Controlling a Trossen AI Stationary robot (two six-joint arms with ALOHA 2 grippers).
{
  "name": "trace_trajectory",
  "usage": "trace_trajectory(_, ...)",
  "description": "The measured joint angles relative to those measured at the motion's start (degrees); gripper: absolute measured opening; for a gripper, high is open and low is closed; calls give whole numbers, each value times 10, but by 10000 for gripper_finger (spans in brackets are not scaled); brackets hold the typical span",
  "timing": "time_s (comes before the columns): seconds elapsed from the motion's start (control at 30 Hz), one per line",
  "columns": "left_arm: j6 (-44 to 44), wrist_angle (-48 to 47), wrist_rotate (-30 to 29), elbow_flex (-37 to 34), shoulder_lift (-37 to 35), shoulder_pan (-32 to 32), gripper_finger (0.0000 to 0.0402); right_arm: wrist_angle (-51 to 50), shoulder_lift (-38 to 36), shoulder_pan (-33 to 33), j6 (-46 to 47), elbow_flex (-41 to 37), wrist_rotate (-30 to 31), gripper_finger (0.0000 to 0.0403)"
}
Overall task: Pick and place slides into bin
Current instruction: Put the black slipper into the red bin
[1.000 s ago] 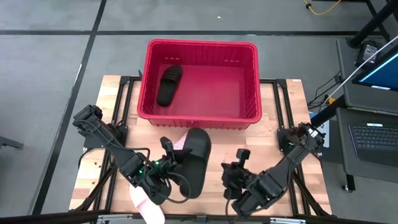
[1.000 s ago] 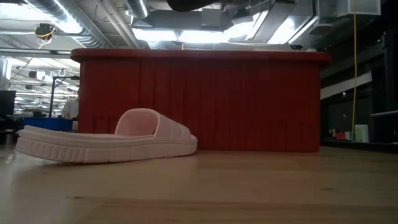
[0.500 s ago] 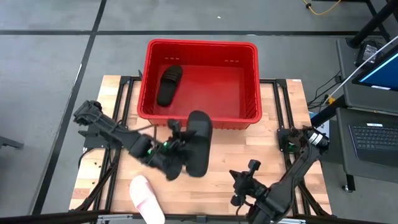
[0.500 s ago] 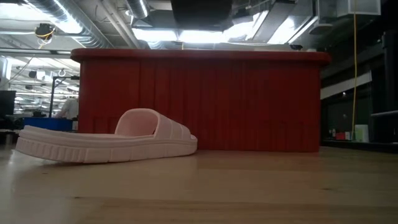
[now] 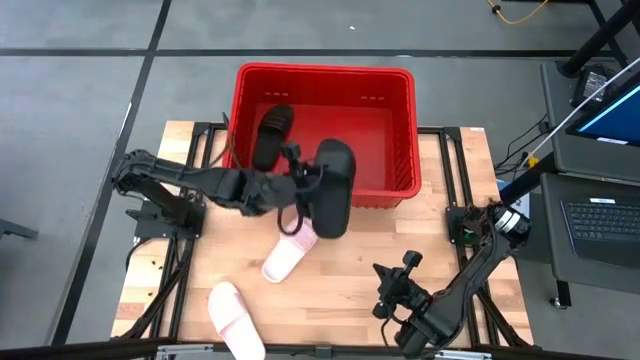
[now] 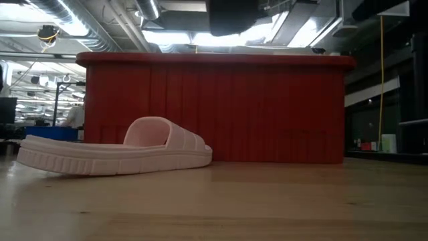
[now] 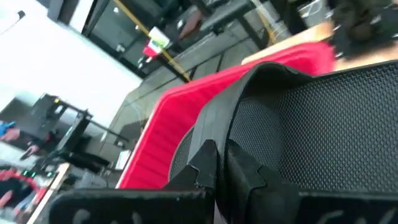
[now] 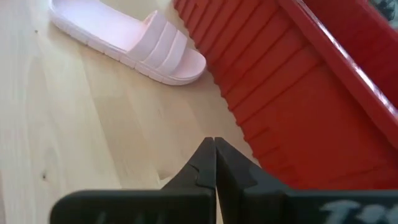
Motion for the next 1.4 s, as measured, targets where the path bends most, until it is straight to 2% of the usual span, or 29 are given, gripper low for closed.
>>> trace_trajectory(0.13, 14, -1, 32, -27, -6, 49, 5, 27, -37, 8, 32, -53, -4, 1)
trace_trajectory(0.27, 42, 54, 81, -70, -9, 104, 5, 72, -99, 23, 42, -112, -11, 1)
trace_trajectory(0.37, 65, 97, 105, -96, -9, 138, 5, 96, -145, 35, 10, -140, -11, 1)
trace_trajectory(0.5, 67, 103, 127, -100, -9, 170, 5, 116, -197, 47, -38, -144, -7, 1)
trace_trajectory(0.6, 65, 99, 128, -101, -9, 187, 5, 137, -222, 53, -90, -144, 24, 1)
trace_trajectory(0.73, 86, 100, 129, -100, -9, 204, 5, 141, -234, 54, -136, -144, 43, 3)
trace_trajectory(0.87, 90, 101, 172, -100, -9, 230, 5, 132, -234, 53, -162, -144, 45, 4)
trace_trajectory(1.13, 106, 104, 216, -101, -9, 283, 5, 87, -237, 53, -155, -144, 51, 5)
trace_trajectory(1.23, 101, 131, 252, -123, -10, 310, 4, 61, -238, 53, -126, -144, 58, 6)
trace_trajectory(1.4, 120, 202, 255, -179, -9, 337, 4, 39, -240, 52, -120, -144, 65, 6)
